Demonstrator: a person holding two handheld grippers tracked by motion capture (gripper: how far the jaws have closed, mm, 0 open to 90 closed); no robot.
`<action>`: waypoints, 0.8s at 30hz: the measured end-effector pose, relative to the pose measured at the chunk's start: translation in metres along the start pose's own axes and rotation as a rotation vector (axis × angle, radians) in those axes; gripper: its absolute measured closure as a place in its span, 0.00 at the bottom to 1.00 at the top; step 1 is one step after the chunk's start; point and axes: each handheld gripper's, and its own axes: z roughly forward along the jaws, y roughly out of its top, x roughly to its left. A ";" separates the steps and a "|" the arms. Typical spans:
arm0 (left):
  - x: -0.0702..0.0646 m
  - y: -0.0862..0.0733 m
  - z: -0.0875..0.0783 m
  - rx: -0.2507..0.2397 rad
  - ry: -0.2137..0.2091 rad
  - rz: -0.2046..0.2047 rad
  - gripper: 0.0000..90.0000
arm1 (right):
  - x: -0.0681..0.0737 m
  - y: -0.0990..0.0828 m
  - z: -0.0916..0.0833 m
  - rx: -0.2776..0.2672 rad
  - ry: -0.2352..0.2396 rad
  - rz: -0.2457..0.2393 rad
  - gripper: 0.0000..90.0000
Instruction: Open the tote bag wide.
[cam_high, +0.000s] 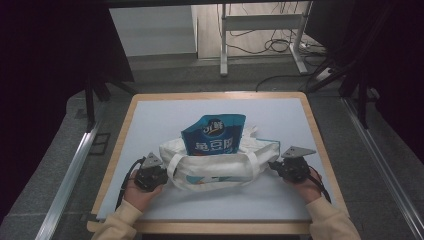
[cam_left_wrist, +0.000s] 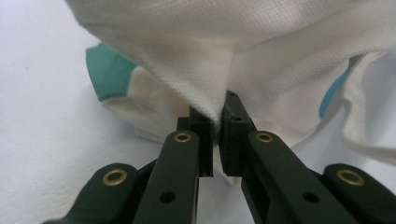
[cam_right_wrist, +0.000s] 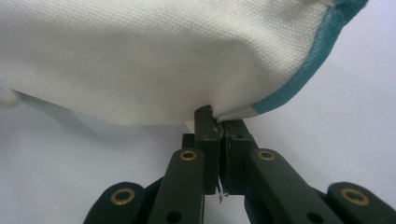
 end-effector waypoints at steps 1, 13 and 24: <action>0.001 0.000 0.000 0.010 -0.001 0.006 0.95 | 0.000 0.000 0.000 0.001 -0.001 0.000 0.96; 0.001 -0.002 0.000 -0.005 -0.007 -0.008 0.92 | 0.000 -0.001 0.000 -0.004 -0.006 0.002 0.93; -0.001 -0.009 -0.052 -0.106 0.007 -0.046 0.42 | 0.005 0.004 -0.034 -0.135 -0.087 0.075 0.43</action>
